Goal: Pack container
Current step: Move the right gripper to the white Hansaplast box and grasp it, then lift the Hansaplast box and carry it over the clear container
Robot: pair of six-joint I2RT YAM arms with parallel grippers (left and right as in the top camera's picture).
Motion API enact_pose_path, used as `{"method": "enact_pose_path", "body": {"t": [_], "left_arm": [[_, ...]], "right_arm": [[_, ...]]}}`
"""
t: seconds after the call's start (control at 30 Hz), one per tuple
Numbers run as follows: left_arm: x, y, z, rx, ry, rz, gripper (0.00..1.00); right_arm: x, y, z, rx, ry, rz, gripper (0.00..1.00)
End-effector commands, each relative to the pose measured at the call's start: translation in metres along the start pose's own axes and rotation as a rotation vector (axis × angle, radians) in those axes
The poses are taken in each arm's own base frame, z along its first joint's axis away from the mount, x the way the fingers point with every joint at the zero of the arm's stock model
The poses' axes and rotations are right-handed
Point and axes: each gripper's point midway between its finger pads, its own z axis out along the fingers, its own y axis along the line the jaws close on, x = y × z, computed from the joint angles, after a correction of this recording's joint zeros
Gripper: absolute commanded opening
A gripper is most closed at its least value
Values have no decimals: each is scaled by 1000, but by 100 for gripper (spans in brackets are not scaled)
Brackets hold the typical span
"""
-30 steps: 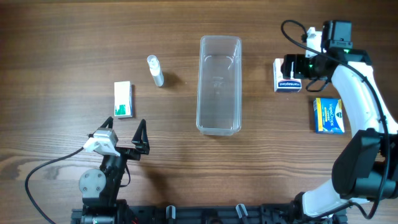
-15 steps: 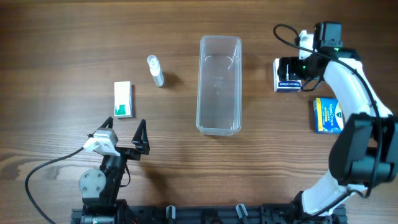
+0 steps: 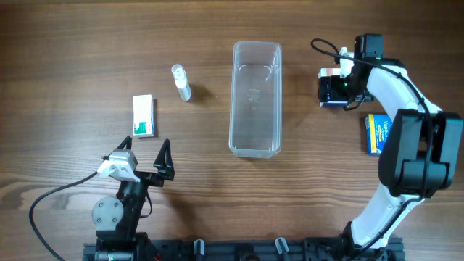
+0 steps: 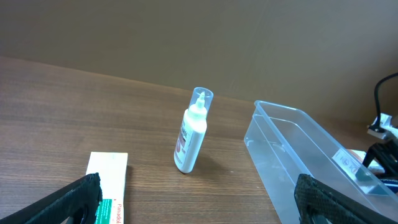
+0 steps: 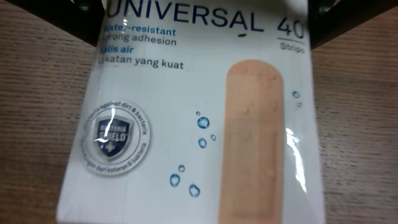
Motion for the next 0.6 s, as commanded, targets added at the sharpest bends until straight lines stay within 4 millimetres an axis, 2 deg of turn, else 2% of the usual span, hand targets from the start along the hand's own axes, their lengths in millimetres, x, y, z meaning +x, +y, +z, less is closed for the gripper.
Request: {"method": "enact_pose_path", "body": {"t": [0.0,0.13,0.2,0.57], "left_arm": [[1,4,0,-16,-1,15,100],[1,4,0,-16,-1,15,100],[1,4,0,-16,-1,15,100],[1,4,0,-16,-1,15,100]], "right_arm": [[-6,-2,4,22,-5,-17,100],[-6,-3,4,29,-5,-16,99],[-7,-4,4,30,-8,-16,94],[-15,4,-3,28,-38,-32,82]]}}
